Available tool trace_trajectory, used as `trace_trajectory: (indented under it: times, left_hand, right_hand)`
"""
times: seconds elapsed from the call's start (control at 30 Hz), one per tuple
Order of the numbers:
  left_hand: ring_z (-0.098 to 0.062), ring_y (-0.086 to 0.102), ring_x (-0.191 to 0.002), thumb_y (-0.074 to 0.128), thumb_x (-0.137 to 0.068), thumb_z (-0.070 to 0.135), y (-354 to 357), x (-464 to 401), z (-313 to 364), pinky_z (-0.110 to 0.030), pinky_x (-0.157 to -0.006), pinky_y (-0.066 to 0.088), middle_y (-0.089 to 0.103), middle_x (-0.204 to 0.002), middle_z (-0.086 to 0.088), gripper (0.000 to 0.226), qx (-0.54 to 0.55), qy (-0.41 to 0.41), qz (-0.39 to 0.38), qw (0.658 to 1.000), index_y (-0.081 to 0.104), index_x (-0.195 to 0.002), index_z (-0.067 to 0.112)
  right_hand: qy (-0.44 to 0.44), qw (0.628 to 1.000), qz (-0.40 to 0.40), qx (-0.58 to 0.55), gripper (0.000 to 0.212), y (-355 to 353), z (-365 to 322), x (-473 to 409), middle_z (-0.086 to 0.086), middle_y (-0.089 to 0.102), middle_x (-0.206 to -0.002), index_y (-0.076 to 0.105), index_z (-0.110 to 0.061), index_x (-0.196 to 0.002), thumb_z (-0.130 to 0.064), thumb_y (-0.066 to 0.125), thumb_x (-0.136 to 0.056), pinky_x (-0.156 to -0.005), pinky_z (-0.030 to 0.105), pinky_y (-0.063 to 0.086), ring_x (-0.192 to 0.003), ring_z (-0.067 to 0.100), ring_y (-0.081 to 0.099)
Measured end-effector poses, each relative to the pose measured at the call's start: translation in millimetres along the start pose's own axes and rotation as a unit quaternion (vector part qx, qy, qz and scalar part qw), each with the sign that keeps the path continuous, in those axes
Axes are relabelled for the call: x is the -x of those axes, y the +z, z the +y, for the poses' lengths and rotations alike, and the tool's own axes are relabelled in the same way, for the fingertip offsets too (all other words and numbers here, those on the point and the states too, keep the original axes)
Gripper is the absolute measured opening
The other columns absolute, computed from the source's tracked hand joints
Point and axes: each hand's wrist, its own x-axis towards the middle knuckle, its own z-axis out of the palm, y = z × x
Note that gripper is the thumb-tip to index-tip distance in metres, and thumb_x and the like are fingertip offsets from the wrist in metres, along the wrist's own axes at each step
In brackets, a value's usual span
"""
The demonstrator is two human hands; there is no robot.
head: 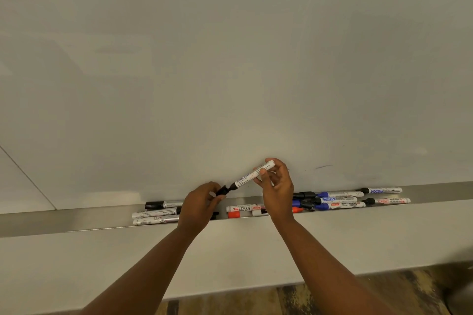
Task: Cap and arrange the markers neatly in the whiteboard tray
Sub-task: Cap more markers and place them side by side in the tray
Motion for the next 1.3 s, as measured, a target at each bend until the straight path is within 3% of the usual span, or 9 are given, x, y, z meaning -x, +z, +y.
trace_trajectory:
  times: [0.2, 0.4, 0.57, 0.67, 0.77, 0.87, 0.93, 1.17, 1.3]
  left_hand:
    - [-0.021, 0.057, -0.069, 0.060, -0.085, 0.015, 1, -3, -9, -0.015, -0.061, 0.041, 0.065, -0.092, -0.012, 0.014, -0.008, 0.022, -0.025, 0.999, 0.060, -0.095, 0.005]
    - [-0.016, 0.052, -0.066, 0.058, -0.086, 0.013, 3, -5, -8, -0.013, -0.060, 0.037, 0.057, -0.092, -0.003, 0.015, -0.004, 0.049, -0.047, 0.998, 0.058, -0.099, 0.005]
    - [-0.013, 0.048, -0.080, 0.037, -0.085, 0.036, 4, -5, -12, -0.015, -0.069, 0.036, 0.053, -0.095, -0.003, 0.043, -0.014, 0.072, -0.104, 0.992, 0.057, -0.108, 0.005]
    - [-0.006, 0.044, -0.074, 0.028, -0.088, 0.034, 4, -6, -13, -0.007, -0.067, 0.034, 0.048, -0.082, 0.004, 0.034, 0.020, 0.059, -0.106, 0.992, 0.053, -0.094, 0.012]
    - [-0.006, 0.039, -0.063, 0.024, -0.093, 0.032, 3, -6, -11, -0.013, -0.060, 0.034, 0.043, -0.068, 0.006, 0.031, 0.049, 0.040, -0.108, 0.992, 0.043, -0.076, 0.014]
    - [-0.005, 0.039, -0.057, 0.027, -0.099, 0.020, 5, -6, -8, -0.013, -0.054, 0.035, 0.041, -0.064, 0.004, 0.031, 0.069, 0.020, -0.124, 0.990, 0.039, -0.070, 0.016]
    - [-0.005, 0.040, -0.056, 0.027, -0.098, 0.016, 5, -5, -7, -0.010, -0.053, 0.036, 0.040, -0.062, 0.005, 0.034, 0.073, 0.010, -0.125, 0.989, 0.036, -0.066, 0.022]
    - [-0.010, 0.036, -0.057, 0.028, -0.098, 0.019, 7, 0, -6, -0.015, -0.054, 0.031, 0.039, -0.061, 0.006, 0.034, 0.054, 0.015, -0.132, 0.990, 0.034, -0.066, 0.027]
    - [-0.007, 0.036, -0.056, 0.024, -0.095, 0.028, 7, 2, -6, -0.015, -0.054, 0.030, 0.039, -0.061, 0.007, 0.030, 0.054, 0.032, -0.122, 0.990, 0.033, -0.066, 0.028]
  right_hand:
    - [0.034, 0.999, -0.022, -0.027, 0.024, -2, -2, -1, 0.005, 0.059, -0.095, 0.053, -0.021, -0.097, 0.000, 0.053, -0.087, -0.076, 0.031, 0.058, -0.098, 0.027, 0.060]
    - [0.054, 0.996, -0.048, -0.046, 0.023, 0, -2, 0, 0.003, 0.058, -0.090, 0.053, -0.018, -0.095, 0.003, 0.052, -0.087, -0.072, 0.027, 0.059, -0.094, 0.027, 0.060]
    - [0.084, 0.992, -0.080, -0.042, 0.034, -8, -1, -1, 0.002, 0.054, -0.086, 0.050, -0.024, -0.094, 0.008, 0.057, -0.082, -0.074, 0.033, 0.059, -0.084, 0.021, 0.061]
    - [0.036, 0.989, -0.134, 0.050, 0.025, -19, 2, -2, 0.001, 0.059, -0.080, 0.055, -0.018, -0.100, 0.001, 0.060, -0.084, -0.070, 0.026, 0.058, -0.074, 0.016, 0.062]
    - [-0.082, 0.937, -0.230, 0.251, 0.018, -29, 5, -2, -0.004, 0.063, -0.083, 0.065, -0.014, -0.099, -0.022, 0.058, -0.085, -0.069, 0.011, 0.047, -0.075, 0.004, 0.058]
    - [-0.134, 0.834, -0.312, 0.435, 0.038, -31, 4, 0, 0.007, 0.065, -0.090, 0.061, -0.014, -0.103, -0.041, 0.041, -0.085, -0.062, 0.021, 0.037, -0.078, 0.015, 0.055]
    - [-0.153, 0.802, -0.307, 0.489, 0.041, -30, 1, -1, 0.007, 0.066, -0.088, 0.059, -0.016, -0.100, -0.045, 0.034, -0.085, -0.059, 0.025, 0.033, -0.073, 0.017, 0.052]
    - [-0.050, 0.823, -0.359, 0.438, 0.029, -30, 2, 3, 0.010, 0.065, -0.076, 0.062, -0.009, -0.090, -0.033, 0.044, -0.094, -0.052, 0.024, 0.033, -0.061, 0.016, 0.050]
    - [0.018, 0.828, -0.390, 0.403, 0.030, -27, -4, 0, -0.007, 0.046, -0.057, 0.058, -0.016, -0.075, -0.032, 0.042, -0.095, -0.045, 0.013, 0.028, -0.050, 0.003, 0.037]
